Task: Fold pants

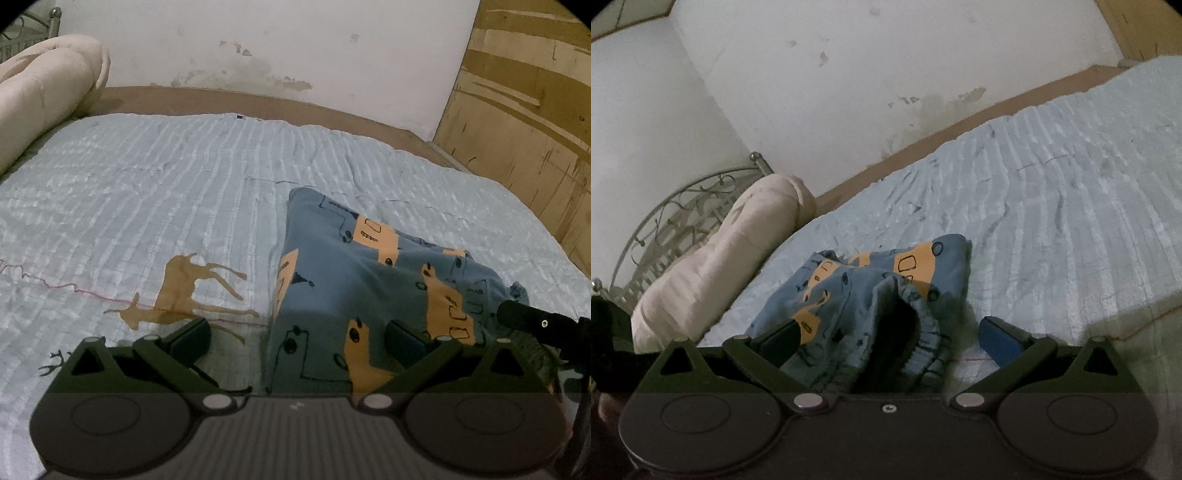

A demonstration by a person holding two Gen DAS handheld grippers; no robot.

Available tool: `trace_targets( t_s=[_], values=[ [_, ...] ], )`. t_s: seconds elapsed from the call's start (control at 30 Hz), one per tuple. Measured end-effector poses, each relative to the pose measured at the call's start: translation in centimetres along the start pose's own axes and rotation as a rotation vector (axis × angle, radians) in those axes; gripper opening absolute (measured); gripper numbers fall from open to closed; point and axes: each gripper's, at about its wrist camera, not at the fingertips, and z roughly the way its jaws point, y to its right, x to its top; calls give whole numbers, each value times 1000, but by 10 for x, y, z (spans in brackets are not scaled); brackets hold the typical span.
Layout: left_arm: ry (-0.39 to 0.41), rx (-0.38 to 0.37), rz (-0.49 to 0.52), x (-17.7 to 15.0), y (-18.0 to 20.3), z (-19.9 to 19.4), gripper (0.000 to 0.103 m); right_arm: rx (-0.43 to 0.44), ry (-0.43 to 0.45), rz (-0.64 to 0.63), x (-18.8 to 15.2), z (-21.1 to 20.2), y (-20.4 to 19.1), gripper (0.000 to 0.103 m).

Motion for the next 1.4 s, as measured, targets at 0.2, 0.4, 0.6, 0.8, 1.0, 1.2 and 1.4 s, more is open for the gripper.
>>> trace_targets(
  t_s=[0.2, 0.4, 0.6, 0.8, 1.0, 1.2, 1.4],
  values=[
    [-6, 1, 2, -1, 1, -2, 102, 29, 23, 10, -4, -3, 2, 102],
    [-17, -13, 6, -1, 4, -6, 102, 53, 27, 5, -6, -7, 4, 102],
    [-22, -80, -36, 1, 2, -10, 102, 97, 9, -43, -9, -8, -3, 100],
    [-31, -129, -58, 2, 0, -12, 94, 116, 17, 33, -1, -16, 2, 79],
    [-51, -116, -89, 3, -4, -12, 67, 32, 22, 56, 1, -21, 2, 45],
    [-56, -87, -135, 4, -8, -14, 48, -36, 15, 26, -5, -16, -6, 44],
    [-35, -28, -108, 8, 7, -16, 29, -77, 35, 0, -8, -16, -14, 36]
  ],
)
